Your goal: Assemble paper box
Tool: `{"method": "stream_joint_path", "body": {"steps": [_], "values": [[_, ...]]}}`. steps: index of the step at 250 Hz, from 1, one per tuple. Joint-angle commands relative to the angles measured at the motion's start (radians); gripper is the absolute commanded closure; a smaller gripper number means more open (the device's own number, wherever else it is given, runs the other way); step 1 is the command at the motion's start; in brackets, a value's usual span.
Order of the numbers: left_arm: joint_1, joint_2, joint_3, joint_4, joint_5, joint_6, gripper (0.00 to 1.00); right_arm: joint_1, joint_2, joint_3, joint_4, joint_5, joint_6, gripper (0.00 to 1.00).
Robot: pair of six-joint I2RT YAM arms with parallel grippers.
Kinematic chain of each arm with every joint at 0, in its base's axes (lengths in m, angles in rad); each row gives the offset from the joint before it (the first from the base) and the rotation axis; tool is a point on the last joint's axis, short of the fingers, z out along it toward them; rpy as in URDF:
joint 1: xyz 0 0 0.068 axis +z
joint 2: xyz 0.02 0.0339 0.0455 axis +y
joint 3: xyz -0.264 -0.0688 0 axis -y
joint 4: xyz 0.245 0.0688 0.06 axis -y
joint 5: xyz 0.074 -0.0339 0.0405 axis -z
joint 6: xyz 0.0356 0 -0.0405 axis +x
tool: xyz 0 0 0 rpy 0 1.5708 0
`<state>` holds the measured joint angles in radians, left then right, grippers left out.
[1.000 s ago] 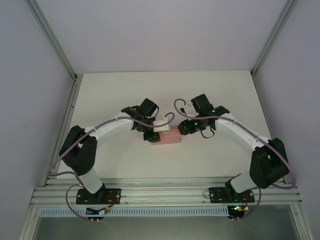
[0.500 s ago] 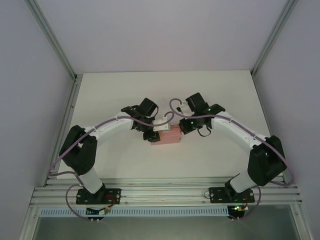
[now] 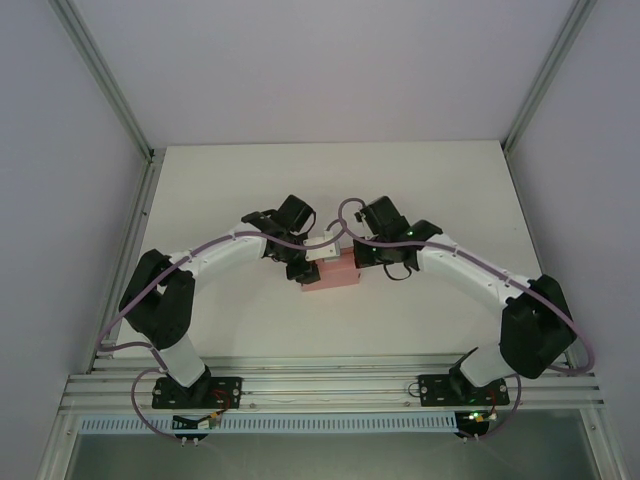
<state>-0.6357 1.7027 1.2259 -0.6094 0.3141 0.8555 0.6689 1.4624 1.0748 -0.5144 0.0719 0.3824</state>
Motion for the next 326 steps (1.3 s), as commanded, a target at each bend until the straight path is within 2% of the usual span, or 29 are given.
{"method": "stream_joint_path", "body": {"steps": [1,41,71,115,166,195,210,225,243,263,273,300,326], "values": [[0.001,0.018,0.021,0.034,-0.001,-0.005,0.60,0.025,0.000,-0.055,0.057,-0.048,0.079,1.00],[0.001,0.020,0.024,0.033,-0.003,-0.009,0.60,0.025,0.006,-0.080,0.045,-0.059,0.060,1.00],[0.001,0.018,0.023,0.036,-0.013,-0.012,0.59,0.028,0.002,-0.116,0.015,0.001,0.001,1.00],[0.001,0.023,0.019,0.039,-0.022,-0.015,0.59,0.029,-0.023,-0.230,0.108,0.067,-0.088,1.00],[0.000,0.022,0.030,0.038,-0.034,-0.032,0.56,0.030,-0.069,-0.221,0.126,0.058,-0.108,1.00],[-0.001,0.003,0.032,0.055,-0.020,-0.062,0.50,0.033,-0.087,-0.223,0.131,0.065,-0.082,1.00],[-0.003,-0.012,0.033,0.060,-0.012,-0.074,0.42,0.038,-0.093,-0.222,0.131,0.079,-0.068,1.00],[-0.008,-0.027,0.037,0.059,-0.013,-0.089,0.39,0.048,-0.096,-0.226,0.135,0.107,-0.053,1.00],[-0.014,-0.051,0.036,0.073,-0.023,-0.111,0.22,0.063,-0.096,-0.228,0.145,0.128,-0.038,1.00],[-0.019,-0.085,0.025,0.102,-0.042,-0.141,0.12,0.078,-0.095,-0.224,0.144,0.159,-0.029,1.00],[-0.021,-0.104,0.017,0.119,-0.056,-0.161,0.01,0.085,-0.096,-0.218,0.140,0.184,-0.023,1.00],[-0.028,-0.159,0.001,0.160,-0.126,-0.249,0.00,0.093,-0.086,-0.185,0.093,0.236,0.012,1.00],[-0.067,-0.225,-0.007,0.156,-0.275,-0.394,0.00,0.114,-0.073,-0.159,0.057,0.273,0.041,1.00]]}}
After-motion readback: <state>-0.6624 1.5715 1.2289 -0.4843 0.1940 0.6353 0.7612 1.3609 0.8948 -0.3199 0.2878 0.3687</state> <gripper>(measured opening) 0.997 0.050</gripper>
